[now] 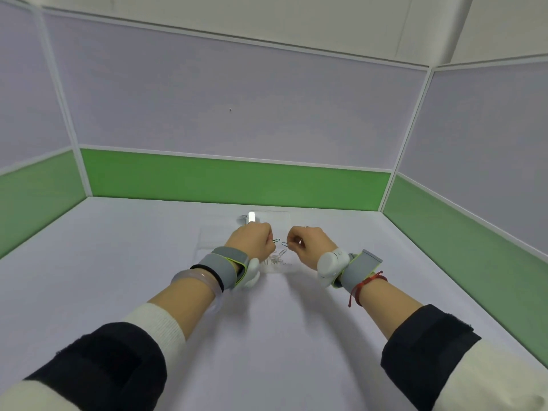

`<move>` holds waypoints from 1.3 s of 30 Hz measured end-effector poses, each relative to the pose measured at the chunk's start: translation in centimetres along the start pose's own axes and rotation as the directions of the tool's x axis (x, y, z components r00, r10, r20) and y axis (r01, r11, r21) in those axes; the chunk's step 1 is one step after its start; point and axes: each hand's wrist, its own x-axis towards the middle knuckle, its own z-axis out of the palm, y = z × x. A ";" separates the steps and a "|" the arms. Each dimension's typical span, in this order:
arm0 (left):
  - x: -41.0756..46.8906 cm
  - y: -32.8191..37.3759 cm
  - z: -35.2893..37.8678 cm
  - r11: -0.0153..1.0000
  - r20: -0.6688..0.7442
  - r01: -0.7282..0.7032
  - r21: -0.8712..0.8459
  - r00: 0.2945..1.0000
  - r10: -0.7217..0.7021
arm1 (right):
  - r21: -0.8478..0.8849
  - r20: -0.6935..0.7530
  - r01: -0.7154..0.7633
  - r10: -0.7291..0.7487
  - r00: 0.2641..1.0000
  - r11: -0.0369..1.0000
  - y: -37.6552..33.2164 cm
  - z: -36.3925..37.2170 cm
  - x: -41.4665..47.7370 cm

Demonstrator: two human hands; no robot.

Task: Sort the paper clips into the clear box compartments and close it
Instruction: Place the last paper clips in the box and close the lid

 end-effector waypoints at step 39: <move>-1.2 -14.6 -0.4 0.945 0.078 0.310 0.106 0.945 -0.318 | -0.226 0.109 -0.022 0.047 0.993 0.974 -8.4 6.0 12.7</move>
